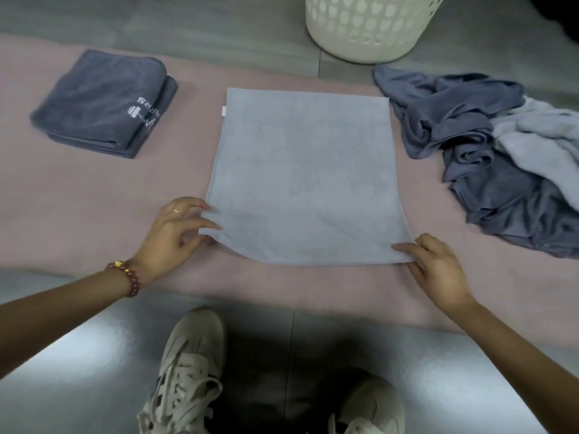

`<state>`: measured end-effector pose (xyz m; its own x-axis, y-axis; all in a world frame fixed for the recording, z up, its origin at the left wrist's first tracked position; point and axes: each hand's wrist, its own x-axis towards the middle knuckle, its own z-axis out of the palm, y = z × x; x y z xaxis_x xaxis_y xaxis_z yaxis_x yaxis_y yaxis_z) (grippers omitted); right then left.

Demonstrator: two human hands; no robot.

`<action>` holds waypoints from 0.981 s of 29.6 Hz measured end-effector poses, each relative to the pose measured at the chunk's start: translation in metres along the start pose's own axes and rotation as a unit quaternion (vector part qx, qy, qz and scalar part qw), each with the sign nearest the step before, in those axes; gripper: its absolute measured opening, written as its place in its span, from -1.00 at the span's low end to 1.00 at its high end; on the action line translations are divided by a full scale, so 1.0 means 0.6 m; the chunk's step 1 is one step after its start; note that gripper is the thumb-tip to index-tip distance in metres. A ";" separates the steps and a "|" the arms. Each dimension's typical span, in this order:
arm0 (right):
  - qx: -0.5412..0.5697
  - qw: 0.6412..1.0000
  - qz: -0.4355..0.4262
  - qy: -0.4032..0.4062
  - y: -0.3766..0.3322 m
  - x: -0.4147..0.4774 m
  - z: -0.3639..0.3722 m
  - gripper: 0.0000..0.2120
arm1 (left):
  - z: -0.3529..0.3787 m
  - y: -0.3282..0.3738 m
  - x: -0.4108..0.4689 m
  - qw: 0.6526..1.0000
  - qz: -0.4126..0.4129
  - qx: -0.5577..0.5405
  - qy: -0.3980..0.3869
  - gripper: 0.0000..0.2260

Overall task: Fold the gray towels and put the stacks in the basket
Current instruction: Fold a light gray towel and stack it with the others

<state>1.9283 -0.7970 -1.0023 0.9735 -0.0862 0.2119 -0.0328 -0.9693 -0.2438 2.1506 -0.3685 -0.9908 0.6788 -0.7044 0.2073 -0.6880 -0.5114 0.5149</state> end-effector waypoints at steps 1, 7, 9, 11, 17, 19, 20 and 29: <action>0.011 1.000 0.006 0.014 0.003 0.006 -0.003 -0.72 | -0.004 -0.001 0.007 1.000 0.012 -0.001 -0.007 -0.75; 0.119 0.991 0.048 0.025 0.005 0.047 -0.032 -0.87 | -0.010 0.026 0.049 0.966 -0.134 -0.221 0.029 -0.80; 0.109 0.993 -0.006 -0.049 0.011 0.058 -0.044 -0.81 | -0.001 0.025 0.066 0.940 -0.189 -0.276 0.067 -0.80; 0.067 0.979 -0.058 -0.185 0.017 0.067 -0.050 -0.83 | 0.000 0.008 0.075 0.933 -0.207 -0.294 0.011 -0.81; 0.113 0.856 0.051 -0.501 -0.026 0.111 -0.077 -0.80 | -0.031 -0.029 0.093 0.855 -0.303 -0.291 -0.305 -0.77; 0.188 0.763 0.101 -0.610 -0.036 0.120 -0.088 -0.88 | -0.045 -0.017 0.103 0.826 -0.312 -0.242 -0.403 -0.67; 0.206 0.718 0.116 -0.655 -0.037 0.122 -0.091 -0.92 | -0.053 -0.004 0.103 0.808 -0.317 -0.213 -0.448 -0.66; 0.502 0.700 0.312 -0.402 0.024 0.175 -0.090 -0.24 | -0.084 -0.048 0.150 0.833 -0.360 -0.380 -0.178 -0.84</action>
<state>2.0181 -0.8326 -0.9327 0.6669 0.1270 -0.7343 -0.7252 -0.1162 -0.6787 2.2445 -0.3925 -0.9448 0.6335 -0.5195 -0.5734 0.3181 -0.5007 0.8051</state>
